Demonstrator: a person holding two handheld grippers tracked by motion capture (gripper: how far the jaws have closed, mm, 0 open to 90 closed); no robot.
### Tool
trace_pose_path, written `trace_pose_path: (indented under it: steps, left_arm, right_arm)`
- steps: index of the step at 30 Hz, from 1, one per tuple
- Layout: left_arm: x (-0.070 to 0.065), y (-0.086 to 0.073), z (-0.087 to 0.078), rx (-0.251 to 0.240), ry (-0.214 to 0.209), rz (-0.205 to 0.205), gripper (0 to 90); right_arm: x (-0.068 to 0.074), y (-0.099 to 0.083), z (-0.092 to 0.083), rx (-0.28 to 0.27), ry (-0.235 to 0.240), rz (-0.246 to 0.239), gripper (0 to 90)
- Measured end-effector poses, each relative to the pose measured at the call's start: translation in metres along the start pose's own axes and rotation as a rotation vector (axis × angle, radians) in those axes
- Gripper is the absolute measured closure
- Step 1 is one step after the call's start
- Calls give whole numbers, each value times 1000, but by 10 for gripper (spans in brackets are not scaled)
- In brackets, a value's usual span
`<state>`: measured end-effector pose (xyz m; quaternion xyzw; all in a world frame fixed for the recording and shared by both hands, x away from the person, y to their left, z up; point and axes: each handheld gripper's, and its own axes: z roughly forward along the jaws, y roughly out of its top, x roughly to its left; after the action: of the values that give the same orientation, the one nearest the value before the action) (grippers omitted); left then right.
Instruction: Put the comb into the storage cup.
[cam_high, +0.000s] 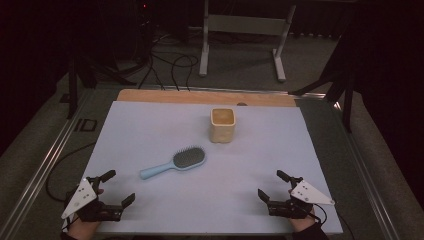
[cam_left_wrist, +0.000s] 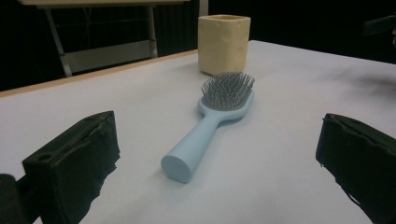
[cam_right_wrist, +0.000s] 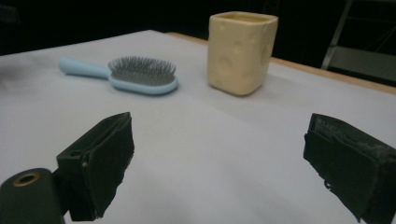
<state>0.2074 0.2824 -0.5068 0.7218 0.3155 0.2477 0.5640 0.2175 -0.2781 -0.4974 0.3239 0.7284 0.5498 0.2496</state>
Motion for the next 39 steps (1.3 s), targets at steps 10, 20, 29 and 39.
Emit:
trace_pose_path:
  steps: [10, 20, 29, 39]
  left_arm:
    - [-1, 2, 0, 7, 4, 14, 0]
    - [-7, 16, -1, 11, -1, 69, 0]
    - [-5, 36, -9, -2, 9, 67, 0]
    - [-1, 67, -9, 6, -14, 73, 0]
  right_arm:
    - [5, 2, 0, 13, 28, -17, 86]
    - [6, 4, -1, -12, 27, -8, 86]
    - [8, 4, -2, -22, 29, -2, 86]
    - [9, 5, -1, -28, 31, 0, 86]
